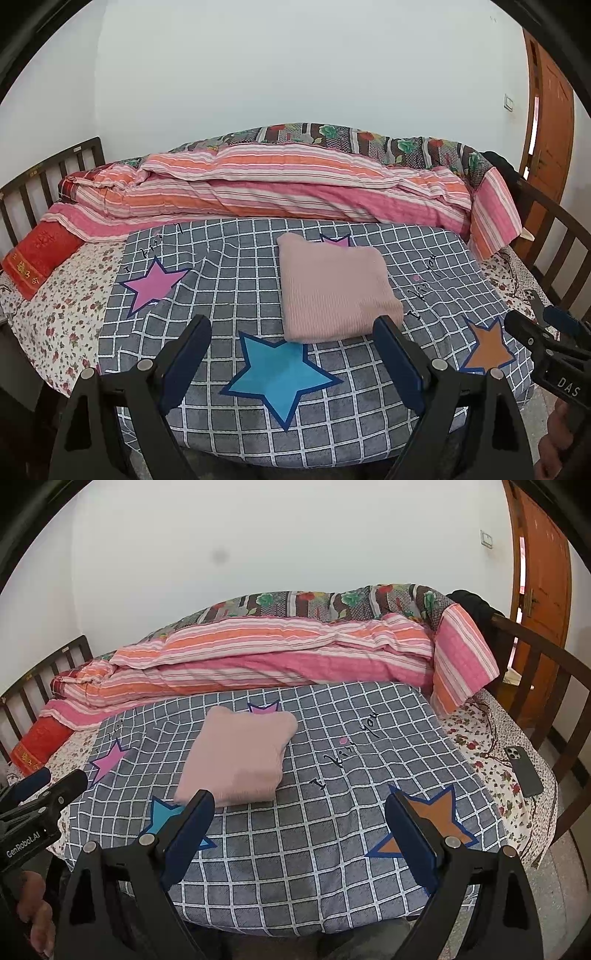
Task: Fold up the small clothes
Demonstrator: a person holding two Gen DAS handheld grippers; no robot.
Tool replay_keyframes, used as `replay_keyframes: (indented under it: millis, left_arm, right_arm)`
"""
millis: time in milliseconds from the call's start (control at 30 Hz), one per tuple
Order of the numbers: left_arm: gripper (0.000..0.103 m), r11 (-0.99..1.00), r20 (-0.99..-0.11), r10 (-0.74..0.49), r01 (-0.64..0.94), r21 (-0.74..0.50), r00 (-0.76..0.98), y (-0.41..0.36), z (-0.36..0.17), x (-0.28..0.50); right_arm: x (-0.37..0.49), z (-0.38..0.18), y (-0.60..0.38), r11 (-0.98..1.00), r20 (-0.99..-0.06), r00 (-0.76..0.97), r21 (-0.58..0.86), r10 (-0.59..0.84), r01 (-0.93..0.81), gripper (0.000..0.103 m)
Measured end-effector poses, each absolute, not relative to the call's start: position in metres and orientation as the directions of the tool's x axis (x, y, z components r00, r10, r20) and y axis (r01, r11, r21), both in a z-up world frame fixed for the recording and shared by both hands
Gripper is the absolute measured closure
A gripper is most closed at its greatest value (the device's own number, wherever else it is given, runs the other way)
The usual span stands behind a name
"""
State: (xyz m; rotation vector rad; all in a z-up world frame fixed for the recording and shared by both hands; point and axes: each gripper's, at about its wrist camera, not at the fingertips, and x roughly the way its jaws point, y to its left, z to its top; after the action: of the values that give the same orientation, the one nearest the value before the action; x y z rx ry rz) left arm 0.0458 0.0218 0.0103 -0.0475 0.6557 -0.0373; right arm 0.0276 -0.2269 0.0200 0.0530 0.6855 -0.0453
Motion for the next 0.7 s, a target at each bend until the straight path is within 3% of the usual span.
replay_keyframes:
  millis: [700]
  left_arm:
    - [0.014,0.998,-0.610,-0.051,0.021,-0.057,0.791,0.0233,0.0102,0.0460]
  right_arm:
    - [0.0281,0.0199,-0.2275,0.997,-0.639,0.769,0.054,-0.006,0.052,0.011]
